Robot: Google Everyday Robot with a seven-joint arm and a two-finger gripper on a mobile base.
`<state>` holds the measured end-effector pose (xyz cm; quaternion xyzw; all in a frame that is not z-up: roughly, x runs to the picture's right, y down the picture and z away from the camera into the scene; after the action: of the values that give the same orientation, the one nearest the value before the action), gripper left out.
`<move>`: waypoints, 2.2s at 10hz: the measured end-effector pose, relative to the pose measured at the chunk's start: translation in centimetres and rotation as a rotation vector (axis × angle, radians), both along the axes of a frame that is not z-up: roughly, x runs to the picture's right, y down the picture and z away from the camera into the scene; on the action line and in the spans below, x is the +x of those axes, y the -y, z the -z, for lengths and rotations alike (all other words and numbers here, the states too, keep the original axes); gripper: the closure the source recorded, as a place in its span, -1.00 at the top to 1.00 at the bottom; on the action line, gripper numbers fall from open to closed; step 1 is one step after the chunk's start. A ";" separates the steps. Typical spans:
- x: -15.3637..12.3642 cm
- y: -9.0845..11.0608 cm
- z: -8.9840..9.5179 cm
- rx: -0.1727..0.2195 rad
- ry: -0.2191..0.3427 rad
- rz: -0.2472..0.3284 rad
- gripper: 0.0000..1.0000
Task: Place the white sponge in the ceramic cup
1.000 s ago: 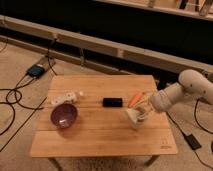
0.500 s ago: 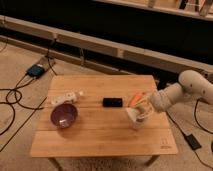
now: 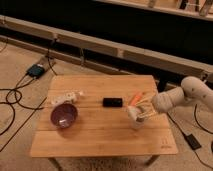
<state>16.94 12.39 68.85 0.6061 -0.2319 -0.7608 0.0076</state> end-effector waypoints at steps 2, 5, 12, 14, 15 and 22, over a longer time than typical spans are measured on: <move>0.5 -0.5 -1.2 -0.021 0.015 -0.032 -1.00; 0.6 -1.5 -2.4 -0.049 0.033 -0.042 -1.00; 0.6 -2.0 -3.5 -0.075 0.046 -0.039 0.21; 0.4 -1.7 -3.2 -0.077 0.060 -0.044 0.60; 0.3 -1.7 -3.1 -0.077 0.066 -0.045 0.60; -0.5 -2.0 -2.5 -0.068 0.090 -0.037 0.60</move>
<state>16.47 14.34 71.36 0.6434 -0.2465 -0.7240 0.0316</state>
